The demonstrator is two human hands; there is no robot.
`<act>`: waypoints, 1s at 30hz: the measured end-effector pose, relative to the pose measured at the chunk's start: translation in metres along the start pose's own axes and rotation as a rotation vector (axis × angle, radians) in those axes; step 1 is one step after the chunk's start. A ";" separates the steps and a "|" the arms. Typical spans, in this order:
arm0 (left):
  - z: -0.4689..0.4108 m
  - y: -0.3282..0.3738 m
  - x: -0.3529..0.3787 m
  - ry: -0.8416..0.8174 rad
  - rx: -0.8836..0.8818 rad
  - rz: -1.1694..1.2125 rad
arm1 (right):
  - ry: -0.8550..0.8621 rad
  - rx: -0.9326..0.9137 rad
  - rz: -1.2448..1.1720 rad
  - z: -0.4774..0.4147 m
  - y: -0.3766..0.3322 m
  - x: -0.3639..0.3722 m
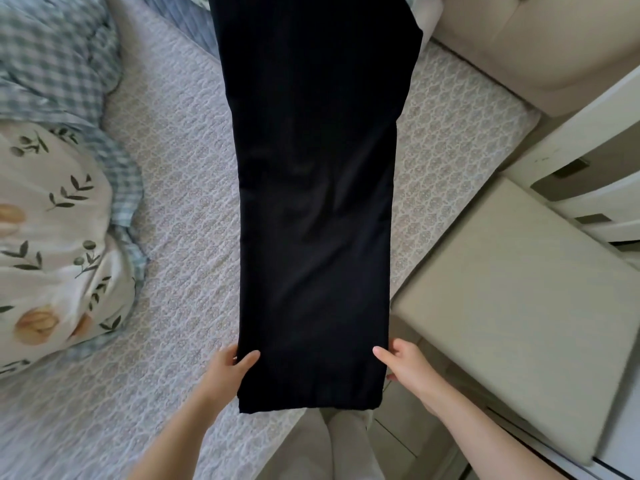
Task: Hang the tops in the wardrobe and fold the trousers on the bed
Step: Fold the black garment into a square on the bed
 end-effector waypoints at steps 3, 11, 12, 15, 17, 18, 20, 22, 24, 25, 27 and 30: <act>0.009 0.001 -0.007 0.035 -0.014 0.059 | -0.001 0.006 -0.015 0.011 -0.010 -0.001; 0.035 0.067 -0.047 0.084 0.064 0.109 | 0.151 -0.114 -0.233 0.023 -0.084 -0.043; 0.037 0.082 -0.050 0.050 0.072 0.114 | 0.170 -0.130 -0.280 0.020 -0.098 -0.050; 0.036 0.128 -0.060 -0.020 0.097 0.116 | 0.179 -0.166 -0.362 0.000 -0.141 -0.069; 0.027 0.163 -0.068 -0.033 0.105 0.144 | 0.160 -0.202 -0.361 -0.020 -0.172 -0.082; 0.021 0.180 -0.071 -0.046 0.110 0.174 | 0.158 -0.220 -0.372 -0.032 -0.187 -0.089; 0.003 0.216 -0.079 -0.072 0.126 0.269 | 0.166 -0.244 -0.464 -0.059 -0.213 -0.102; -0.015 0.250 -0.086 -0.107 0.148 0.410 | 0.188 -0.251 -0.655 -0.086 -0.232 -0.115; -0.037 0.270 -0.090 -0.198 0.160 0.629 | 0.272 -0.273 -0.886 -0.110 -0.236 -0.131; -0.048 0.271 -0.089 -0.217 0.150 0.681 | 0.334 -0.281 -0.919 -0.118 -0.231 -0.139; -0.070 0.253 -0.092 -0.064 0.110 0.507 | 0.453 -0.236 -0.772 -0.126 -0.208 -0.146; -0.082 0.215 -0.089 0.175 0.051 0.151 | 0.488 -0.115 -0.423 -0.126 -0.164 -0.132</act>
Point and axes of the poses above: each hand's wrist, its own z-axis away from the middle knuckle, its own x-axis out of the palm, y = z × x, the point moved 9 cm from there along -z, towards the middle knuckle, and after that the axes turned 12 degrees about -x, right-handed, at the moved point
